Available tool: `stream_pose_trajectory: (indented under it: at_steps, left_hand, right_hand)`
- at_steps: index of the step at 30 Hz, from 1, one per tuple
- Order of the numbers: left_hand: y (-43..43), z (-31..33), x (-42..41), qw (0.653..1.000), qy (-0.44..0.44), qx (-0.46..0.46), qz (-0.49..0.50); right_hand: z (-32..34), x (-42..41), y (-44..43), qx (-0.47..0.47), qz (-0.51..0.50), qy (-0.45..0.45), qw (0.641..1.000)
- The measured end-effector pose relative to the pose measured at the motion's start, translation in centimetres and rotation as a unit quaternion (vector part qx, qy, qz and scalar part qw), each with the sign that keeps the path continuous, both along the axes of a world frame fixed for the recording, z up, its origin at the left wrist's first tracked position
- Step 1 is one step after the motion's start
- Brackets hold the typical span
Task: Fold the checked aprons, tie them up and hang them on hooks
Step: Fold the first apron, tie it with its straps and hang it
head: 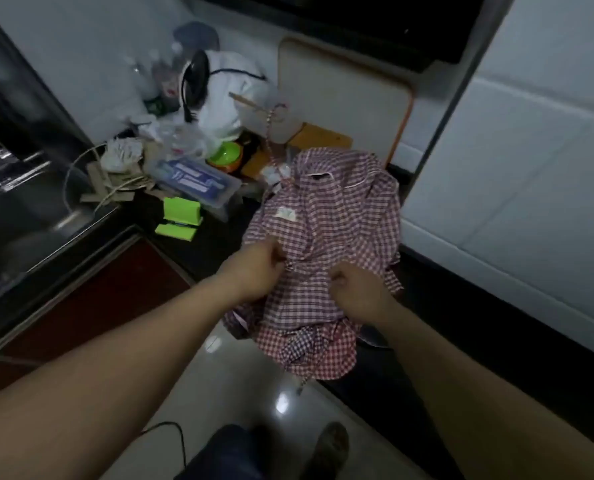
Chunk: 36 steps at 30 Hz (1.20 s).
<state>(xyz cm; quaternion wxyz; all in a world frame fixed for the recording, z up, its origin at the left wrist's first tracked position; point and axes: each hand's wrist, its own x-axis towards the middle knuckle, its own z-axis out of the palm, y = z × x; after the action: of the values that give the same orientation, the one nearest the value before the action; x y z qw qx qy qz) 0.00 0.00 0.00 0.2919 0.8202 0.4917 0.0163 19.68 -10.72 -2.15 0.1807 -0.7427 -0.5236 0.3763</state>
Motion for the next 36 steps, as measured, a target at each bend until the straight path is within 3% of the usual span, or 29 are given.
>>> stream_pose_trajectory:
  at_steps: [3,5,9,12,14,16,19,21,23,26,29,31,34,36]
  left_hand:
    - [1.0,-1.9,-1.2,0.996,0.08,-0.042,0.001]
    - [1.2,-2.8,-1.4,0.995,0.075,-0.068,-0.026]
    - [2.3,-2.1,-0.4,0.987,-0.091,-0.098,-0.093]
    - [3.7,1.2,1.2,0.966,-0.205,-0.111,-0.108]
    - [5.3,3.6,2.0,0.957,-0.247,-0.125,-0.092]
    - [7.0,6.2,2.9,0.936,-0.294,-0.173,-0.083]
    - [8.5,9.7,4.4,0.878,-0.371,-0.292,-0.075]
    - [9.5,10.9,5.2,0.877,-0.382,-0.287,-0.058]
    - [10.8,10.9,5.9,0.901,-0.377,-0.199,-0.075]
    - [10.7,11.3,6.6,0.926,-0.305,-0.104,-0.198]
    - [8.2,13.0,8.7,0.915,-0.272,-0.066,-0.291]
    - [6.7,14.2,10.6,0.915,-0.28,-0.018,-0.29]
    - [5.5,16.4,12.4,0.922,-0.288,0.065,-0.251]
    - [5.1,17.6,13.0,0.931,-0.246,0.117,-0.243]
  right_hand:
    - [-1.0,-1.8,1.2,-0.05,-0.016,0.043,0.998]
    - [-0.8,-3.4,2.2,-0.058,-0.018,0.068,0.996]
    - [0.5,-5.3,4.6,-0.061,-0.151,0.225,0.961]
    - [3.0,-5.3,6.8,-0.083,-0.309,0.371,0.872]
    - [5.8,-4.6,8.4,-0.06,-0.327,0.432,0.838]
    - [8.9,-3.5,9.7,-0.02,-0.313,0.44,0.841]
    - [12.7,-1.8,10.7,0.073,-0.298,0.395,0.866]
    - [14.2,-0.3,10.3,0.117,-0.338,0.298,0.885]
    - [15.9,0.9,9.1,0.13,-0.367,0.229,0.892]
    - [18.1,2.6,7.1,0.122,-0.334,0.194,0.914]
    - [20.9,3.5,5.2,0.111,-0.248,0.162,0.949]
    - [23.1,4.2,3.4,0.12,-0.17,0.12,0.971]
    - [25.6,6.4,0.7,0.14,-0.126,-0.061,0.98]
    - [26.8,8.4,-1.1,0.16,-0.141,-0.202,0.956]
